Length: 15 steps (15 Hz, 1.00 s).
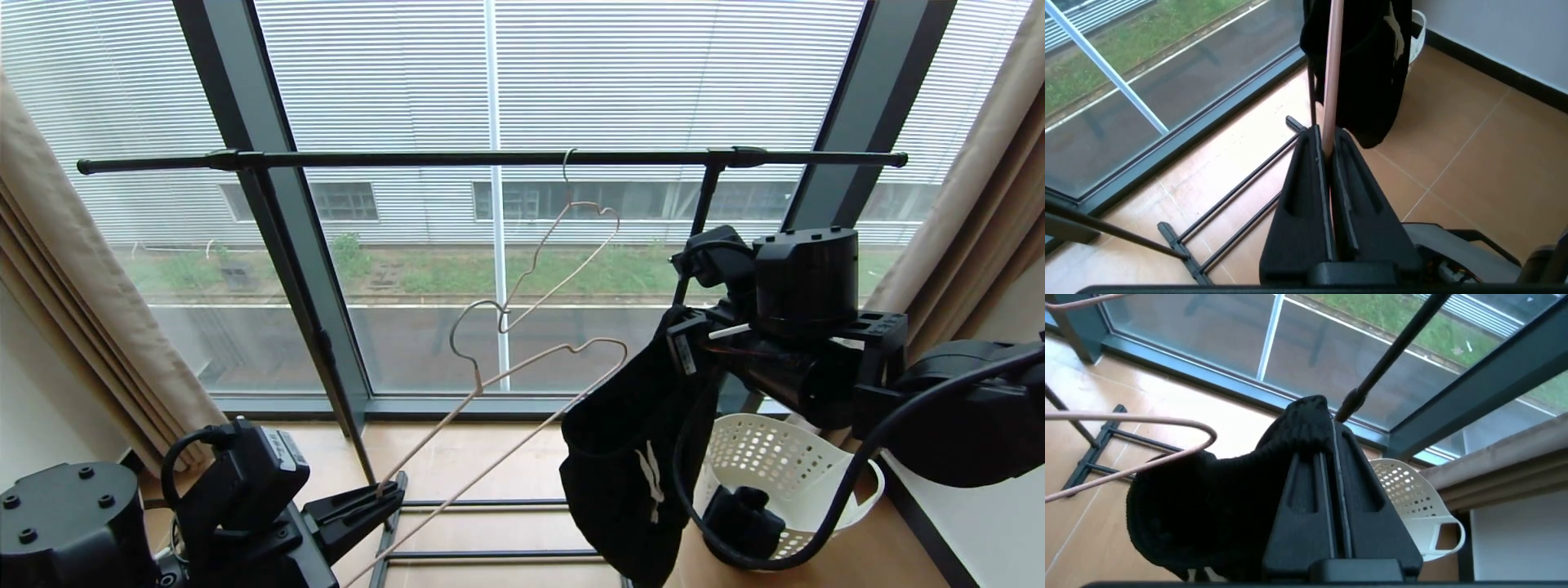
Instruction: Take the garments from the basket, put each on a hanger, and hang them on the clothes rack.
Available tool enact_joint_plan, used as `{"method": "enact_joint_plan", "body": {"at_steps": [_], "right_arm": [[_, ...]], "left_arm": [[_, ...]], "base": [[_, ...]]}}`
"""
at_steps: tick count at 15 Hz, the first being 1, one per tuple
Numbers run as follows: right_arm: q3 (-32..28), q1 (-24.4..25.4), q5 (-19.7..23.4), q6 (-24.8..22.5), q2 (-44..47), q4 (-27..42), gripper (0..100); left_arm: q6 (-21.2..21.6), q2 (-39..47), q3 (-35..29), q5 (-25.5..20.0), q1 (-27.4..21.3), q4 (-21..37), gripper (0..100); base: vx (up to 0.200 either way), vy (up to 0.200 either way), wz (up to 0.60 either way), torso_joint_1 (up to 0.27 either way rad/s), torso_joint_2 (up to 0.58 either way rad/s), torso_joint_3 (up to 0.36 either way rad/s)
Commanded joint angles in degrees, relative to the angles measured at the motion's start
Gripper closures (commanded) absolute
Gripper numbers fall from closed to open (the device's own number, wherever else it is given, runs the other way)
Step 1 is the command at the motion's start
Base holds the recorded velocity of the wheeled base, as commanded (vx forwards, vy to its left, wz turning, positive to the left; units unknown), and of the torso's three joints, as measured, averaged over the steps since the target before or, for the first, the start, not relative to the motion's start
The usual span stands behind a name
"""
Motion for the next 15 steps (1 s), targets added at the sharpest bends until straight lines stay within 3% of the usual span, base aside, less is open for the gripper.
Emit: {"method": "enact_joint_plan", "body": {"at_steps": [1,7,15], "right_arm": [[-0.66,-0.15,-0.47,-0.08,1.65,-0.05,100],[-3.47,-1.82,-1.35,0.10,4.81,-0.22,100],[-0.84,-0.15,-1.27,0.10,2.79,-2.16,100]], "left_arm": [[0.06,1.31,0.08,-0.02,-1.11,-0.02,100],[-0.03,1.49,0.95,0.07,-4.27,-0.82,100],[-0.38,2.28,0.87,0.07,-4.62,-2.92,100]], "base": [[0.000,0.000,0.00,0.000,0.00,0.000],[0.000,0.000,0.00,0.000,0.00,0.000],[0.000,0.000,0.00,0.000,0.00,0.000]]}}
